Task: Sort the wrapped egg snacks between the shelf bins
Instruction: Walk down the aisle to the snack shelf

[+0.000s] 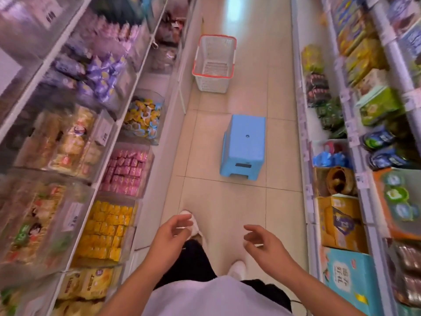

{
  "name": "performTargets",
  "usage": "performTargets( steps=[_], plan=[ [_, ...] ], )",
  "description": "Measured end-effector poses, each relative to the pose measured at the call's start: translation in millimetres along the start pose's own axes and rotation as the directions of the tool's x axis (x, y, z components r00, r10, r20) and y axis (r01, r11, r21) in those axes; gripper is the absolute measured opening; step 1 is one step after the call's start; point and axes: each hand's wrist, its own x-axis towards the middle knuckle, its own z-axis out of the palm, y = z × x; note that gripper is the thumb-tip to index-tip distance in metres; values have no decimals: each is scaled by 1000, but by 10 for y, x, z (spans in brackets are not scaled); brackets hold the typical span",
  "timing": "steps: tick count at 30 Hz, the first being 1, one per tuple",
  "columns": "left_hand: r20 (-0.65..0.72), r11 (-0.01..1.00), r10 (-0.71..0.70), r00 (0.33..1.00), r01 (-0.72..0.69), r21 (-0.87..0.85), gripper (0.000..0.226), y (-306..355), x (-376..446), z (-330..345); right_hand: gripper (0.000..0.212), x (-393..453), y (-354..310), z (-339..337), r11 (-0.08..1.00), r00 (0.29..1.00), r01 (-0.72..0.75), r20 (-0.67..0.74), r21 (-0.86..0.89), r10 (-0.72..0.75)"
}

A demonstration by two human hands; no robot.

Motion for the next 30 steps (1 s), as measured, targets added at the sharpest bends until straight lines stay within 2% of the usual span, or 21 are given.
performTargets(
  steps=[8, 15, 21, 25, 30],
  plan=[
    [104, 998, 55, 993, -58, 26, 30, 888, 1545, -424, 36, 1224, -1031, -284, 999, 997, -26, -71, 35, 29],
    [70, 999, 39, 997, -41, 21, 28, 1507, 2501, -615, 38, 2198, -1723, -597, 998, 999, 22, -51, 59, -19],
    [-87, 998, -14, 996, 10, -54, 28, 1866, 3048, -525, 36, 3044, -2018, -1069, 997, 992, 36, 120, -67, -28],
    [-191, 993, -52, 980, 29, -118, 30, 2015, 3270, -635, 36, 3520, -2365, -1308, 964, 977, 92, 208, -250, -39],
    [-281, 984, -110, 954, 64, -166, 30, 1960, 3570, -928, 37, 4099, -2964, -1224, 922, 951, 182, 301, -343, -76]
  ],
)
